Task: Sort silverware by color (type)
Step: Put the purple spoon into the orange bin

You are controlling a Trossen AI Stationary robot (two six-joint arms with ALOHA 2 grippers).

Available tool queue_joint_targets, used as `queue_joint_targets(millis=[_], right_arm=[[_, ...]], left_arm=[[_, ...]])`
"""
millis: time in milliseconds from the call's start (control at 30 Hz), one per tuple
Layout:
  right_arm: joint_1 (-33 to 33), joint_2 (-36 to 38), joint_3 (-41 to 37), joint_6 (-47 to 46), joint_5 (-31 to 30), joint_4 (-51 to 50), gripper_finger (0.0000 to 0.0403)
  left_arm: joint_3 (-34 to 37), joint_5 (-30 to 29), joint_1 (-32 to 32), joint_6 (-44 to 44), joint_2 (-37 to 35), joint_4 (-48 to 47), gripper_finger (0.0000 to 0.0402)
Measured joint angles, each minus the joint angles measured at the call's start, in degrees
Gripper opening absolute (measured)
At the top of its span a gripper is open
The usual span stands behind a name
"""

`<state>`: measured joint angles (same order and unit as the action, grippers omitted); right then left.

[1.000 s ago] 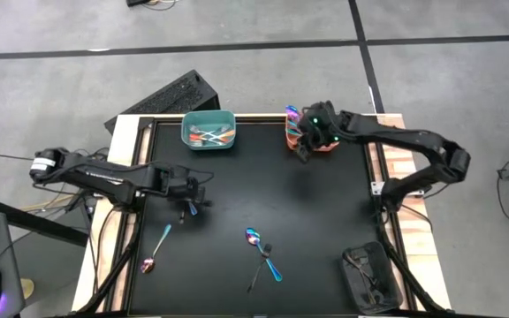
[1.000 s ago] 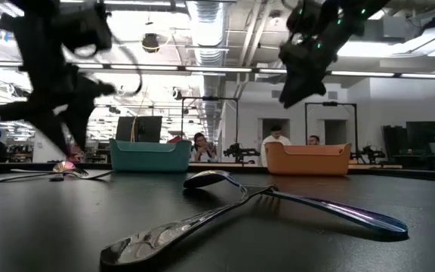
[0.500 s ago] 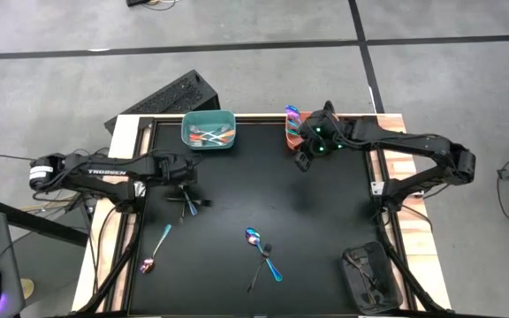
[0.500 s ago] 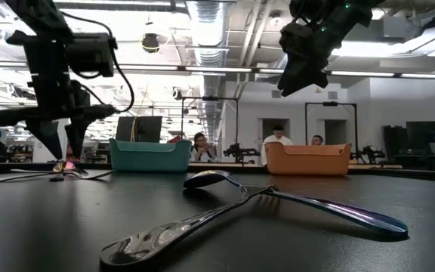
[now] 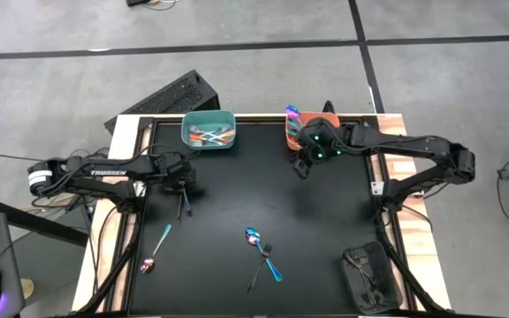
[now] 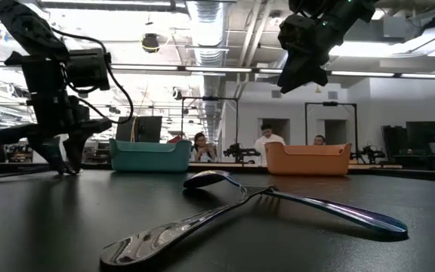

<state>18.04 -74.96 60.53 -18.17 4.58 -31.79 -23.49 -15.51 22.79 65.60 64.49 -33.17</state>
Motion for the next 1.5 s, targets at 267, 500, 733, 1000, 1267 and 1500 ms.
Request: queue_joint_targets(millis=[267,500,733,1000,1267,1500], right_arm=[[-0.4,0.0,0.0,-0.5,-0.2,-1.0,0.0126],[-0.4,0.0,0.0,-1.2,-0.2,-0.9,0.0126],[-2.9,0.0,0.0,-3.4,-0.2,2.2,0.0126],[-6.6,-1.3,0.0,-6.1,-0.2,11.3,0.0133],[-8.4,-6.5,0.0,-9.1,1.3,33.0,0.0179],[-9.0,-12.2,0.0,-11.7,3.1,41.9,0.0213]], left_arm=[[0.1,1.0,-1.3,-0.7,0.1,3.0,0.0019],[-0.2,3.9,-4.6,-1.8,0.1,12.5,0.0002],[-3.4,2.8,-10.1,-19.8,0.0,32.6,0.0],[-6.2,1.8,-13.0,-31.6,0.4,48.6,0.0],[-7.8,2.8,-13.0,-36.0,0.4,54.4,0.0],[-8.4,6.3,-13.4,-37.0,0.4,58.2,0.0]])
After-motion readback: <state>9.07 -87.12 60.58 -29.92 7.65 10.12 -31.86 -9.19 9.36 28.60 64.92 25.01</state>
